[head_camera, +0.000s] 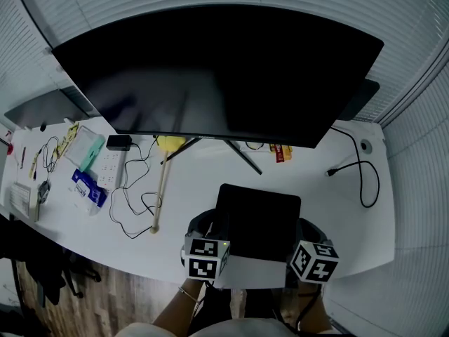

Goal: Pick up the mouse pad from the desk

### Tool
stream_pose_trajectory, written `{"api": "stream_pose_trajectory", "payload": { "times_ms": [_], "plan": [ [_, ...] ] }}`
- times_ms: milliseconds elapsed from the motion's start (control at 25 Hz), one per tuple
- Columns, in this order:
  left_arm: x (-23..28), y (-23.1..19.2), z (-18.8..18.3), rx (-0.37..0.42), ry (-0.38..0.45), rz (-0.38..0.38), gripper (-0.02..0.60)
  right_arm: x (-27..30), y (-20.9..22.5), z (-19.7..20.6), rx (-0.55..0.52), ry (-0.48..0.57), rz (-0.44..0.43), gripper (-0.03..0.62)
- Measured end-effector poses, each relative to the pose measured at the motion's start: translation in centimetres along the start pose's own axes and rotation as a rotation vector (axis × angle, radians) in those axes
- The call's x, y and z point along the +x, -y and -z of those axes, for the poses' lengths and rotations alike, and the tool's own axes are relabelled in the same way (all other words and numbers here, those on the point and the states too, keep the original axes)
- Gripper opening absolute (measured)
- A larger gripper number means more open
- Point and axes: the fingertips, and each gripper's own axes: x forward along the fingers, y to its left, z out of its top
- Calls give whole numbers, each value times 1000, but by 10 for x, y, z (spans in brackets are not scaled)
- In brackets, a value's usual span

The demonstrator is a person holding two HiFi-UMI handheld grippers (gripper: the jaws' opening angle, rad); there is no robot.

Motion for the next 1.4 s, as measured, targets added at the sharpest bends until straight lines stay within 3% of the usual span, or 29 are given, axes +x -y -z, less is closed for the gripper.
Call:
{"api": "stream_pose_trajectory", "payload": {
  "times_ms": [520,1400],
  "plan": [
    [13,-4,2,60,-51,52,140,3,1,8,10,-17,12,34],
    [71,-28,2,131,-127,105,140,21,19,21,59,-30,57,34]
  ]
}}
